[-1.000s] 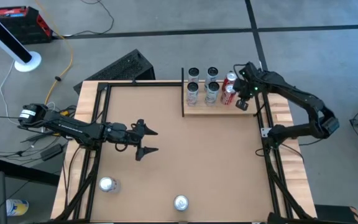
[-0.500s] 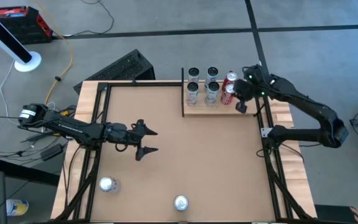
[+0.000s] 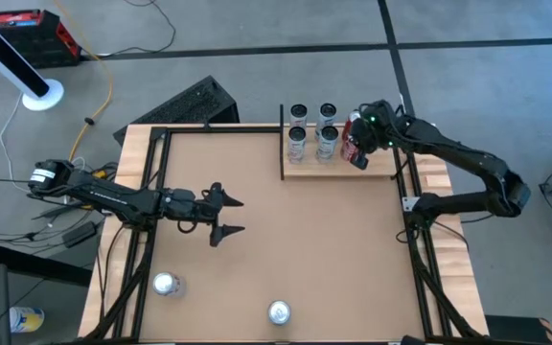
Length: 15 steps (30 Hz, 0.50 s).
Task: Place canned beverage on shelf
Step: Put the red soda can on the shelf align with the other red soda can
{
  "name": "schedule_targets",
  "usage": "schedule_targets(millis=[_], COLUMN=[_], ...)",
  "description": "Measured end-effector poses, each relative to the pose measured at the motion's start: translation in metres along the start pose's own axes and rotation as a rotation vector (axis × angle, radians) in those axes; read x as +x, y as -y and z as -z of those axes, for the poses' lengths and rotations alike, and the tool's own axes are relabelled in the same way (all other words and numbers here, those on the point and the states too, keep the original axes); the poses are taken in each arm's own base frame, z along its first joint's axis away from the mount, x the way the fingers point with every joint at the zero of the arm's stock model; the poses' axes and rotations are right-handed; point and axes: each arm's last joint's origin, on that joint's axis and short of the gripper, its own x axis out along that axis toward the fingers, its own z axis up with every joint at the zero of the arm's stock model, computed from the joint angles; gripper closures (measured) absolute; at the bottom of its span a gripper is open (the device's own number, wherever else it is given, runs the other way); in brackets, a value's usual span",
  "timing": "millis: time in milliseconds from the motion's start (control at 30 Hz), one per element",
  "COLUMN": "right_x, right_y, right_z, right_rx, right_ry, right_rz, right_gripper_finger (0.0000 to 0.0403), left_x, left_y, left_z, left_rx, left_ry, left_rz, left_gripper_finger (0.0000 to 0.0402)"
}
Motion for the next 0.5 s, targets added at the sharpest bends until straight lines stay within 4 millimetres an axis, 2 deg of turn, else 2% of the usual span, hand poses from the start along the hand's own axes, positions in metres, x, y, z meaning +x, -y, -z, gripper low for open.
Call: schedule_targets(millis=[500], right_x=[-0.0062], right_y=[0.0000], right_z=[0.0094], right_rx=[-0.002], right_ry=[-0.084], right_rz=[0.015], right_gripper_finger=[0.0386], left_x=[0.0000], left_y=[0.0001], left_z=[0.0005], left_rx=[-0.003], left_ry=[-0.007], left_rz=[0.006], left_gripper_finger=[0.0038])
